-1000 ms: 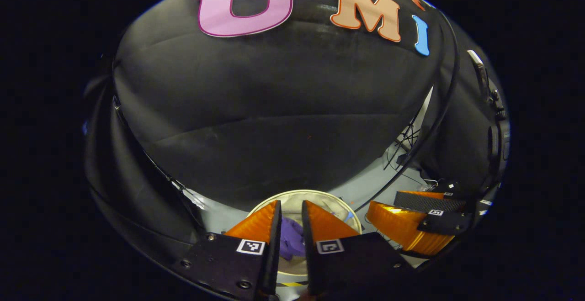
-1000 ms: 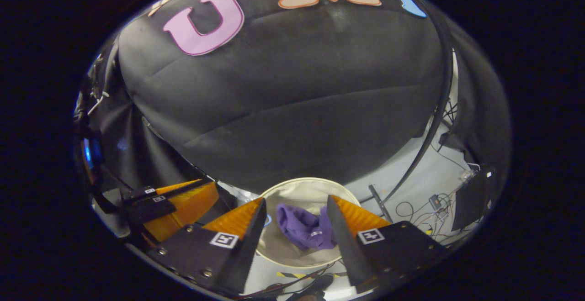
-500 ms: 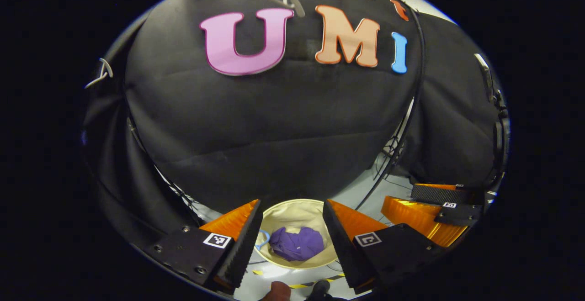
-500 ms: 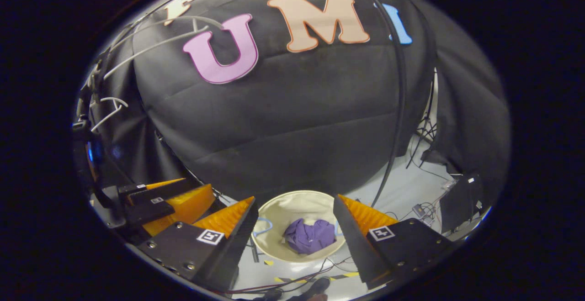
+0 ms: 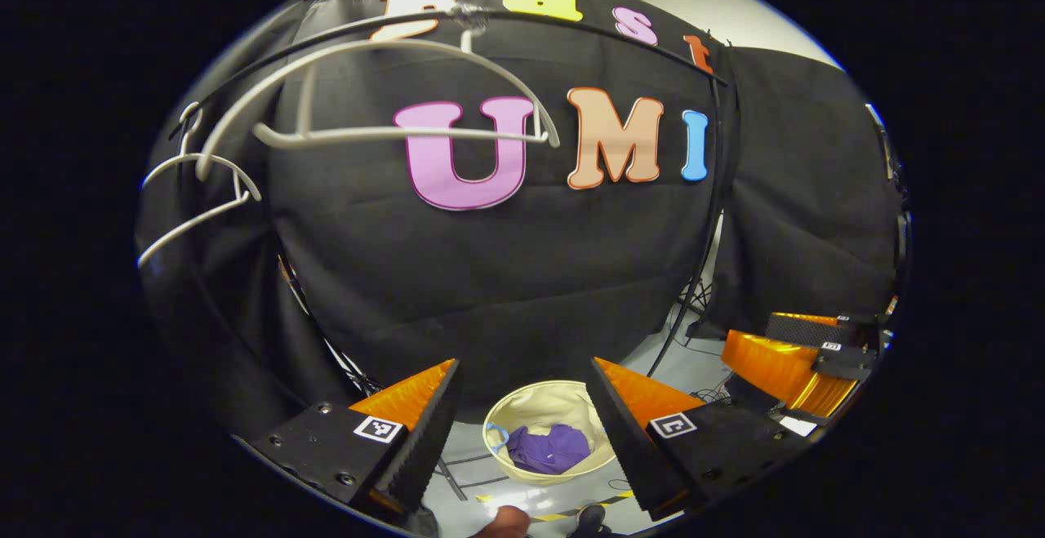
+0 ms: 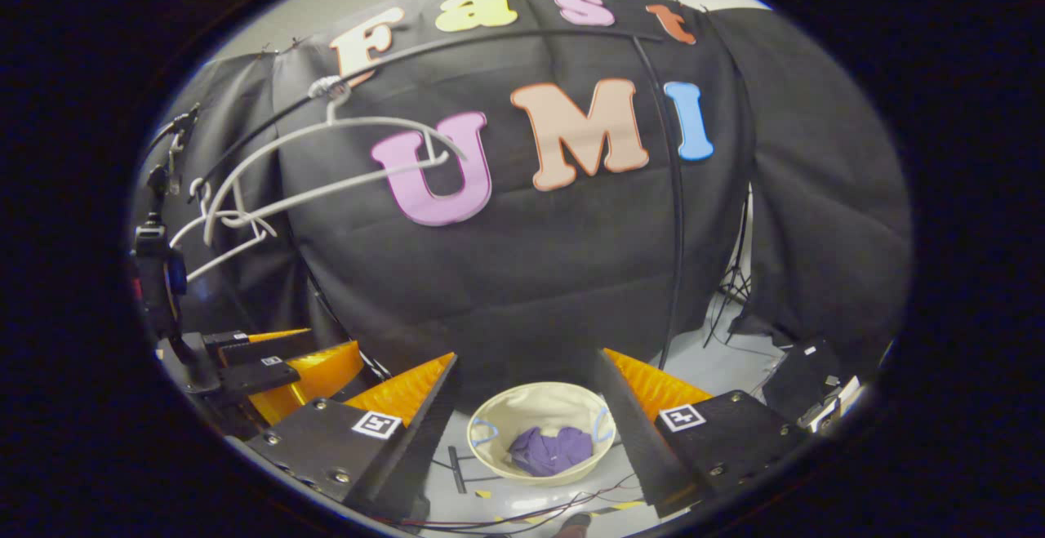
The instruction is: Grasp the clothes on the hanger with both hands and then place them into the laundry hamper below.
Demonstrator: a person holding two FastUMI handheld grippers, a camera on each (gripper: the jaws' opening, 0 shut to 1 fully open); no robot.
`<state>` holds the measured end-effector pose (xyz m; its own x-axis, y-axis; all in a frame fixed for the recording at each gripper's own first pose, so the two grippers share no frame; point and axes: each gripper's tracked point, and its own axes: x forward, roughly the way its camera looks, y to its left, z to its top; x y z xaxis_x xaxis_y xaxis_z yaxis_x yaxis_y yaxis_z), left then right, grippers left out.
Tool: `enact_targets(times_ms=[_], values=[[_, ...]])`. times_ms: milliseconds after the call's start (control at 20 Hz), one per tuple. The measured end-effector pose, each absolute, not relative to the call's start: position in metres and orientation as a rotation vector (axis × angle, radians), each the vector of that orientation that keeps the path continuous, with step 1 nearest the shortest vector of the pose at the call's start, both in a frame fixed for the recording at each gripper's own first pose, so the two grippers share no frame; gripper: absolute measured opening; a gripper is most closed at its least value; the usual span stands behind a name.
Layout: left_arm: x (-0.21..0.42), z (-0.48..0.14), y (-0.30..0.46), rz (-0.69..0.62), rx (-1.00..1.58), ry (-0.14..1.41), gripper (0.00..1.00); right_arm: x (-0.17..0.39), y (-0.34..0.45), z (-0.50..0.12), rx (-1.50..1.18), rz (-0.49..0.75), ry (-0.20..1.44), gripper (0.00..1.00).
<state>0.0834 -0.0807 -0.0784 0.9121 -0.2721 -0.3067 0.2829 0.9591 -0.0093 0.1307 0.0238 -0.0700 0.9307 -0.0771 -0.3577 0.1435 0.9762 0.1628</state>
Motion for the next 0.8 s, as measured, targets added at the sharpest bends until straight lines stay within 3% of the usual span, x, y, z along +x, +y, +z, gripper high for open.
enact_targets(times_ms=[250, 450, 800], values=[[0.054, -0.012, -0.060, -0.298, 0.055, 0.174, 0.94, 0.093, 0.055, 0.006, 0.093, -0.095, 0.238, 0.99], [0.031, 0.020, -0.047, -0.317, 0.066, 0.118, 0.96, 0.069, 0.072, 0.047, 0.199, -0.070, 0.164, 0.99], [0.002, 0.032, -0.042, -0.296, 0.090, 0.073, 0.94, 0.036, 0.028, 0.051, 0.234, -0.111, 0.118, 0.98]])
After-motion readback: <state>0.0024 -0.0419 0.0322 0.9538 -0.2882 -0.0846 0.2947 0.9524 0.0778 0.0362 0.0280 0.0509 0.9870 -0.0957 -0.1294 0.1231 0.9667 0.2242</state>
